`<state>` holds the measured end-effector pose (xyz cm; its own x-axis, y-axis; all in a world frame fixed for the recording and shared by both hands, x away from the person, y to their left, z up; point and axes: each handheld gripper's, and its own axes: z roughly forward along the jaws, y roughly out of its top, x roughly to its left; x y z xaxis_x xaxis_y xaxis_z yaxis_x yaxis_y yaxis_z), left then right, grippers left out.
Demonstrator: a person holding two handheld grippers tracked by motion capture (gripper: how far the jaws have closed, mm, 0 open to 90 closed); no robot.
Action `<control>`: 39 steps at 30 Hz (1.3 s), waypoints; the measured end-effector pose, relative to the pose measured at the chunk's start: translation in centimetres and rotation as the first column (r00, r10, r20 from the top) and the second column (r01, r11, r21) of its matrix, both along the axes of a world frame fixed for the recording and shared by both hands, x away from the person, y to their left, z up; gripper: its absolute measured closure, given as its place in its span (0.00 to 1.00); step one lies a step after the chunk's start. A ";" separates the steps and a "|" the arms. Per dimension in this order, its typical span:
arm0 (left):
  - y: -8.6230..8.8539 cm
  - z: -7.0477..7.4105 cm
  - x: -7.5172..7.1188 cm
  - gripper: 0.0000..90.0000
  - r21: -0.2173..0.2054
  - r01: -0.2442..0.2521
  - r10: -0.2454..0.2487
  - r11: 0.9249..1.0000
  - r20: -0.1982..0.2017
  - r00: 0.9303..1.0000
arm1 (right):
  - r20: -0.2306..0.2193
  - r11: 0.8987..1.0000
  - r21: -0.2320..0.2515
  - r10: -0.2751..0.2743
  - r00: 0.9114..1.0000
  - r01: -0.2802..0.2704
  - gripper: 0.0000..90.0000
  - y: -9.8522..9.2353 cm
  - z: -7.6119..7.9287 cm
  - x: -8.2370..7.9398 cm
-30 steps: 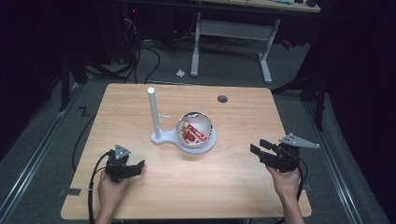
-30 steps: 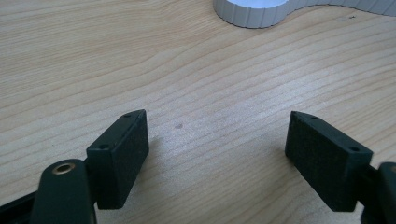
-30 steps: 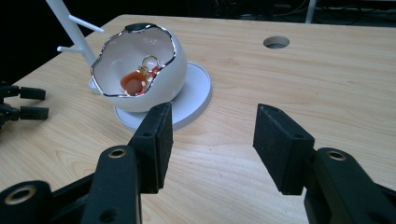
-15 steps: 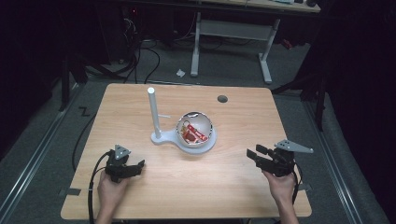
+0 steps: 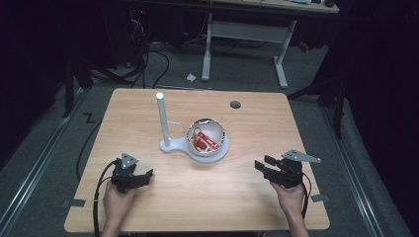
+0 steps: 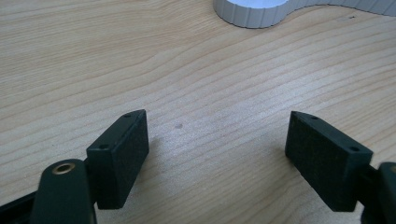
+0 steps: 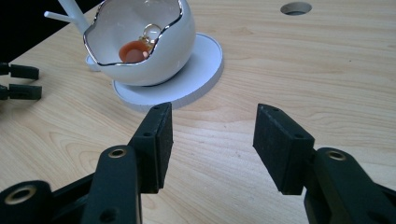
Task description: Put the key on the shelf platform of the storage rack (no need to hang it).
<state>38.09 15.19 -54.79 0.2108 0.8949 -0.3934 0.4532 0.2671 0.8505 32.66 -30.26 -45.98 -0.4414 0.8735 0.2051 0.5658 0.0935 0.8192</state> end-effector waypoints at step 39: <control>0.0 0.0 0.0 0.24 0.001 0.000 0.000 1.000 -0.001 1.000 | -0.094 0.997 -0.082 -0.009 0.995 0.001 0.52 2.2 -5.3 1.5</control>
<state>38.09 15.19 -54.79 0.2108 0.8954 -0.3922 0.4538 0.2657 0.8506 34.13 -28.02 -51.30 -0.4187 0.8915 0.1731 0.6411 0.1551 0.7516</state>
